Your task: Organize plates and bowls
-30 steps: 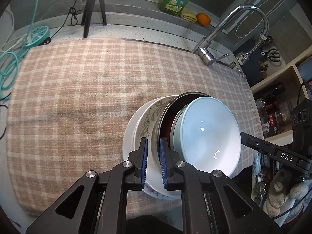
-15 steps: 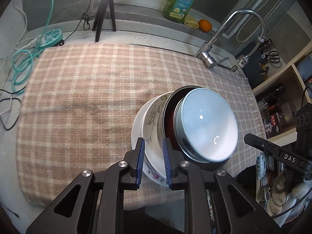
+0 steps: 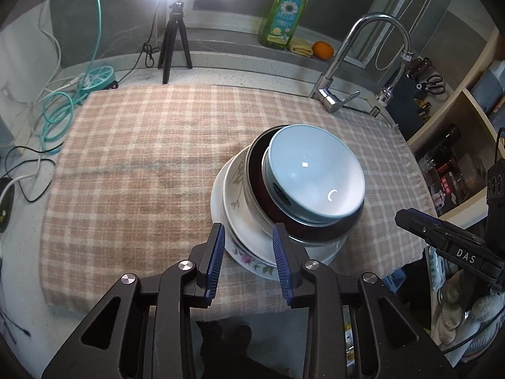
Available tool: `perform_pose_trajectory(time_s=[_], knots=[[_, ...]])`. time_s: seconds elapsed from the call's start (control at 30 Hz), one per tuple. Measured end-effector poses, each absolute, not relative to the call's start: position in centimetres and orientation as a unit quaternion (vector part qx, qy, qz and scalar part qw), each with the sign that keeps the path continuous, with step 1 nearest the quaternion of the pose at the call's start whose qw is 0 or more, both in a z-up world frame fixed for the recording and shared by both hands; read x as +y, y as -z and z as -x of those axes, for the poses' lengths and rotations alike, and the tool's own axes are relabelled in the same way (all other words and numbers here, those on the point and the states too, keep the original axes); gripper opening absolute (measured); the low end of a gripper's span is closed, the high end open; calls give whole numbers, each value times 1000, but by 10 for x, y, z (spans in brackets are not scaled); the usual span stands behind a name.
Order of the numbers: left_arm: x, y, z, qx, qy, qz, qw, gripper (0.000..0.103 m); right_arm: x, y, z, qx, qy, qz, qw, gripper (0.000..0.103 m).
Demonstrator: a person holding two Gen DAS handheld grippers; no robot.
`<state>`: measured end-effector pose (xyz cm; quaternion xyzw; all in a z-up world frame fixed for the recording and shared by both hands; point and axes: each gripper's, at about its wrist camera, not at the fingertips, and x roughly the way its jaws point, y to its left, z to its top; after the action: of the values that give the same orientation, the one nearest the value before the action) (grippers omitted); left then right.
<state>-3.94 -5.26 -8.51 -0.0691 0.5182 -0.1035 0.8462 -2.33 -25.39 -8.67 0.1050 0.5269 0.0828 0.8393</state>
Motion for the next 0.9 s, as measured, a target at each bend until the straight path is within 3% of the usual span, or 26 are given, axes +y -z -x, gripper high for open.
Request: perform_pose_trajectory(time_s=[0.1,0.2,0.4,0.53,0.73,0.9], knots=[[-58,77,51,504,100,63,855,33,-252,80,32,516,-86,-95,847,42],[-60,67,62,485,95,65,867,44,-252,72,43,497,-85,-87,859,55],[-66,52,77,457,80,45,885,46,-251,56,60,463,-81,-67,880,65],[-69,48,85,445,70,36,892,60,-250,46,72,438,-75,-63,894,70],[-69,42,92,437,55,38,897,60,-245,35,84,415,-70,-49,906,81],[-71,41,95,435,52,34,898,62,-245,36,88,414,-72,-51,906,81]])
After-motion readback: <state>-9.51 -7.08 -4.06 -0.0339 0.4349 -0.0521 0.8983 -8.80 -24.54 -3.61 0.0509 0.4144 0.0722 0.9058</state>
